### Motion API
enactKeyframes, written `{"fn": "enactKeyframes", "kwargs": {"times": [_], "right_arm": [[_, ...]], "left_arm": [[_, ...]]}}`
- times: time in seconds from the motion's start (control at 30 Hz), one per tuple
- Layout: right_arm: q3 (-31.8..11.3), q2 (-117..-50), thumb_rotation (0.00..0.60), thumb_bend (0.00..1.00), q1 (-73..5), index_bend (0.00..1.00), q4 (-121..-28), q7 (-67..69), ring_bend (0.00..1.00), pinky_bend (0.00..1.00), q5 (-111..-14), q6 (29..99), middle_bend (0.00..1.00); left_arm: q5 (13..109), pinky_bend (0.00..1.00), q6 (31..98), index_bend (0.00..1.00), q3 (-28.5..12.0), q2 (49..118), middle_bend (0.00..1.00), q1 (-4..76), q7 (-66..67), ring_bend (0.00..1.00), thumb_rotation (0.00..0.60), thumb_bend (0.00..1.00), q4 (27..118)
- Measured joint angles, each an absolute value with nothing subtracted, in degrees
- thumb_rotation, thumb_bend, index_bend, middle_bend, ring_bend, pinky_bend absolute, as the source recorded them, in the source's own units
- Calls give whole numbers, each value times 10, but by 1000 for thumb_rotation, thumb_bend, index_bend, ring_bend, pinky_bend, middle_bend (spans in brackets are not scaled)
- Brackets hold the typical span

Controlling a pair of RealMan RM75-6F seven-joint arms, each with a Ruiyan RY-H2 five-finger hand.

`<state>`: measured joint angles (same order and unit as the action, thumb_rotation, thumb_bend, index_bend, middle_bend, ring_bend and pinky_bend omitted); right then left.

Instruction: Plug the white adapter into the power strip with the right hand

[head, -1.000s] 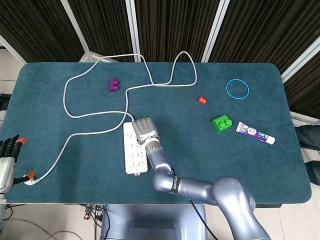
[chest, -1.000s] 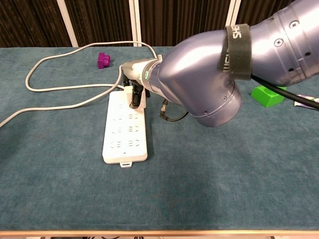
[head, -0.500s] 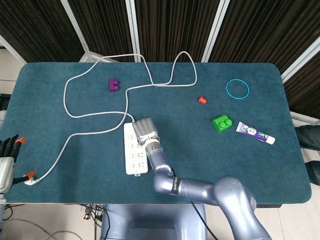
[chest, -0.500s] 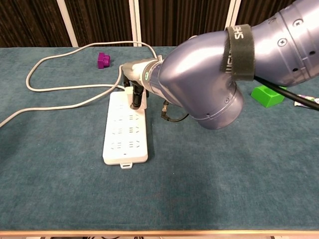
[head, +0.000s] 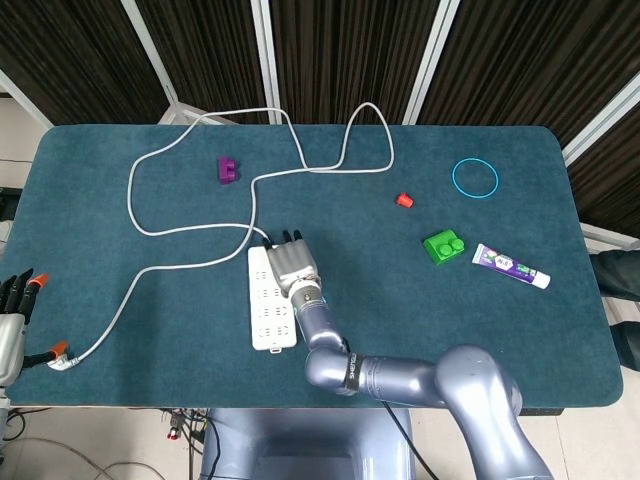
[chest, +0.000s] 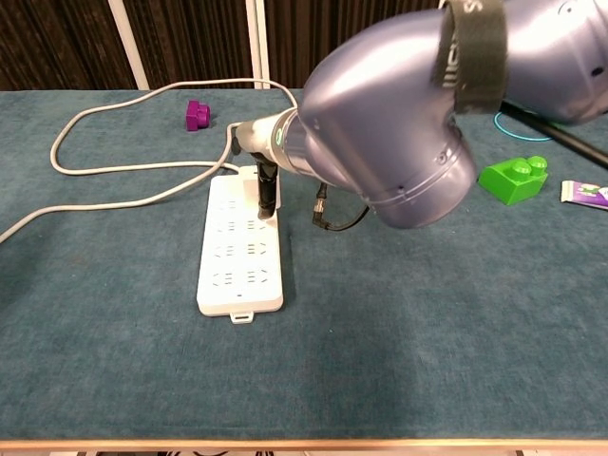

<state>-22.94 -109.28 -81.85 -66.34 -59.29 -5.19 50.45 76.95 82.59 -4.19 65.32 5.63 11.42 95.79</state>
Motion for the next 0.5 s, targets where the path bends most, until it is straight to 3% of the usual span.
{"fn": "enactKeyframes", "kwargs": {"times": [0.27, 0.5], "right_arm": [[-238, -1029, 600, 308, -803, 36, -749, -590, 16, 81, -48, 531, 29], [-246, -926, 600, 308, -732, 35, -876, -508, 15, 80, -146, 580, 29]], "left_arm": [[766, 0, 827, 119, -43, 655, 0, 56, 119, 0, 600, 100, 958], [774, 0, 838, 119, -42, 654, 0, 52, 119, 0, 600, 100, 962]]}}
